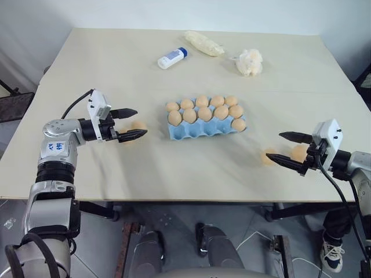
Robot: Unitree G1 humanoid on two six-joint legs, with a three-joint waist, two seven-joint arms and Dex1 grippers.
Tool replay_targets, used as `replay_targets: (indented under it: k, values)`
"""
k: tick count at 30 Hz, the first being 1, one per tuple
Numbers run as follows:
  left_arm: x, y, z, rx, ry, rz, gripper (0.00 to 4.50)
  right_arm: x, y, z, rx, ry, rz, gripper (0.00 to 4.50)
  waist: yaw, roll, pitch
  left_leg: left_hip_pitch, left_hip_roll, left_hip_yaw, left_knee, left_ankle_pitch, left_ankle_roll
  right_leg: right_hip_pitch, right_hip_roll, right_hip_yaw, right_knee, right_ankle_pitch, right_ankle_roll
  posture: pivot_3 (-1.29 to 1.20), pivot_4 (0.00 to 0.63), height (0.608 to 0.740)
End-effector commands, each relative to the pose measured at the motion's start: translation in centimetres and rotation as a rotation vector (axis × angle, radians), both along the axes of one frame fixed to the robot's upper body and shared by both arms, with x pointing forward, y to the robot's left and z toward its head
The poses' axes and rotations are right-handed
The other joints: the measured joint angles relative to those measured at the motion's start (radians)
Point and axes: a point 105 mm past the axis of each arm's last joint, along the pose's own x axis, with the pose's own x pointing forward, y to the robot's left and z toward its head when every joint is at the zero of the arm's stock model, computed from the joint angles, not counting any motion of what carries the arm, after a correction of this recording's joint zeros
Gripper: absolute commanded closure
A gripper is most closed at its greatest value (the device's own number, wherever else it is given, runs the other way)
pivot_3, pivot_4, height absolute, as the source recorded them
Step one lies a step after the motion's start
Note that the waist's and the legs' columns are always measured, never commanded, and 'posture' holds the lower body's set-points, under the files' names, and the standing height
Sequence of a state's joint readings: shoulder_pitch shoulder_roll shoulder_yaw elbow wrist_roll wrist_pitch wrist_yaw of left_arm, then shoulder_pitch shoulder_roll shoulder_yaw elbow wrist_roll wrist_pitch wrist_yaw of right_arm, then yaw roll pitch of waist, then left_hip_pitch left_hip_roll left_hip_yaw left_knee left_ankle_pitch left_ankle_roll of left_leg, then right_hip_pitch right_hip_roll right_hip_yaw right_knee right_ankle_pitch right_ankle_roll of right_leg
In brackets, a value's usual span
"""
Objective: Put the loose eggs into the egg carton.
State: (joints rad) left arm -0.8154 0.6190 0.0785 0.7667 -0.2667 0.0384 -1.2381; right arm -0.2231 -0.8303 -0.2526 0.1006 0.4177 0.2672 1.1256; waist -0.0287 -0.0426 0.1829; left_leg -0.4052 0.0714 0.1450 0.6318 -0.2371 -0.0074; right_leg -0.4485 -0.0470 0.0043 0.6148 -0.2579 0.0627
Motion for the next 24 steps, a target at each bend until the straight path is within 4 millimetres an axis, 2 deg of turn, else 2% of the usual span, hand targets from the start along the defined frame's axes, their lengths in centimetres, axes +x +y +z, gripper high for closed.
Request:
replay_targets:
  k: [1,11,16,19,24]
  values:
    - [0.4,-0.5,1.1,0.015,-0.058,-0.016,0.03,-0.3,-0.5,2.1,-0.006,-0.074,-0.021,0.00,0.000,0.000,0.000,0.000,0.000,0.000,0.000,0.000,0.000,0.000,0.000,0.000,0.000,0.000,0.000,0.00,0.150,0.740]
    - [0.6,-1.3,1.6,0.001,-0.084,-0.016,0.03,-0.6,-0.7,2.5,0.007,-0.092,-0.056,0.00,0.000,0.000,0.000,0.000,0.000,0.000,0.000,0.000,0.000,0.000,0.001,0.000,0.001,0.000,0.000,0.00,0.150,0.740]
    - [0.4,-1.7,1.7,0.006,-0.078,-0.033,0.03,-1.0,-1.2,3.6,0.032,-0.153,-0.134,0.00,0.001,0.000,0.000,0.000,0.000,0.000,0.001,0.000,0.000,0.000,0.001,0.001,0.001,0.000,0.000,0.00,0.150,0.740]
    - [0.1,-2.0,1.9,-0.015,-0.105,-0.064,0.03,-2.2,-1.3,4.1,0.069,-0.191,-0.203,0.00,0.002,0.000,0.000,0.000,0.001,0.000,0.001,0.000,0.000,0.000,0.001,0.000,0.001,0.000,0.000,0.00,0.150,0.740]
    - [-0.5,-3.0,2.1,-0.066,-0.099,-0.165,0.03,-5.3,-0.7,3.6,0.106,-0.185,-0.288,0.00,0.004,0.000,0.000,0.000,0.001,-0.001,0.001,-0.001,-0.001,0.001,0.001,0.000,0.001,0.000,0.000,0.00,0.150,0.740]
